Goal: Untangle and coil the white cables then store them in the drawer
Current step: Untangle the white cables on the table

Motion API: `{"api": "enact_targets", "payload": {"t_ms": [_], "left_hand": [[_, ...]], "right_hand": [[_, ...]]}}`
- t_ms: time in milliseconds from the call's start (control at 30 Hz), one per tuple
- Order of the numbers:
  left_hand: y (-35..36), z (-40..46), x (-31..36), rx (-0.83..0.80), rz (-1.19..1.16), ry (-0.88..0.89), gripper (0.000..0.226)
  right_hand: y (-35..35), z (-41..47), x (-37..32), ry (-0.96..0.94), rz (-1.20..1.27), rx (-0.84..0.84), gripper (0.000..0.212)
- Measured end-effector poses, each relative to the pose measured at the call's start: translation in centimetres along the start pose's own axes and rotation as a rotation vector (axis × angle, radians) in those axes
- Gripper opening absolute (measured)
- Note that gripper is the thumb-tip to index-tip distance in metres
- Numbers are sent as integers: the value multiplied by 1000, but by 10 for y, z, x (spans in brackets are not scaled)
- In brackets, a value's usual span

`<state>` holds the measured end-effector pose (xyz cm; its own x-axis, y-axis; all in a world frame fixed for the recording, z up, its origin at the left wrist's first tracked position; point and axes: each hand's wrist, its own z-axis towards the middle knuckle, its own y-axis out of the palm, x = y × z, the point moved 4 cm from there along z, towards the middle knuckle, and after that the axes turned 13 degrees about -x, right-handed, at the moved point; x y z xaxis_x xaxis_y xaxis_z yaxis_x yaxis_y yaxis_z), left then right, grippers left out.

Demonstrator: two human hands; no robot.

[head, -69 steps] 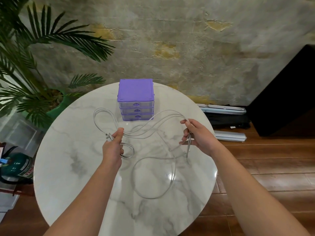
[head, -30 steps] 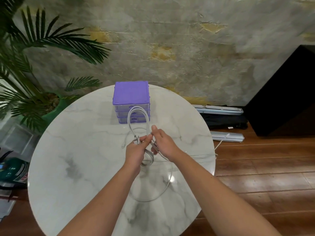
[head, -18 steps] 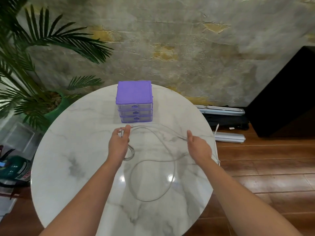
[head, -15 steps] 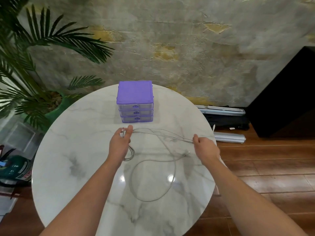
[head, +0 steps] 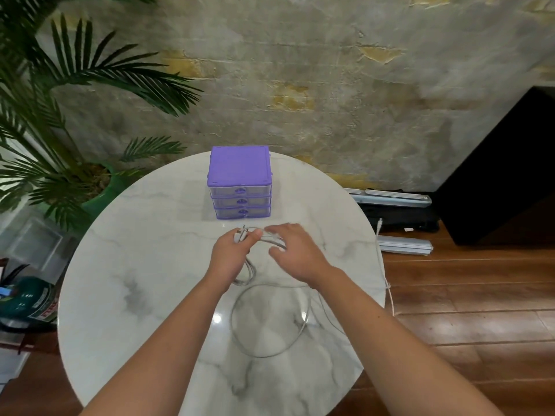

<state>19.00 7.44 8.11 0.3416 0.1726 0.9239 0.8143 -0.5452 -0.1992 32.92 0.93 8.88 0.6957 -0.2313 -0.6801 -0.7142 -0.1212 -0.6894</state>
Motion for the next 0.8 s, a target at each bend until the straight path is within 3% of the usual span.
{"api": "enact_targets", "payload": {"t_ms": [100, 267, 367, 500, 633, 700, 800], "left_hand": [[-4, 0, 2, -22, 2, -10, 36], [-20, 2, -6, -12, -121, -45, 38], [-42, 5, -13, 113, -485, -37, 41], [-57, 6, -13, 96, -1057, -38, 57], [-51, 8, -12, 49, -1272, -10, 53], [-49, 8, -10, 30, -1286, -1, 47], [-44, 8, -4, 18, -1315, -2, 43]], "right_hand": [[9, 0, -2, 54, 108, -79, 21], [-2, -8, 10, 111, 61, 20, 24], [-19, -20, 36, 215, 63, 120, 36], [-26, -39, 66, 384, 71, 89, 49], [-8, -35, 80, 558, -99, -60, 46], [-3, -27, 71, 510, -125, -90, 35], [8, -12, 27, 198, -30, -84, 34]]}}
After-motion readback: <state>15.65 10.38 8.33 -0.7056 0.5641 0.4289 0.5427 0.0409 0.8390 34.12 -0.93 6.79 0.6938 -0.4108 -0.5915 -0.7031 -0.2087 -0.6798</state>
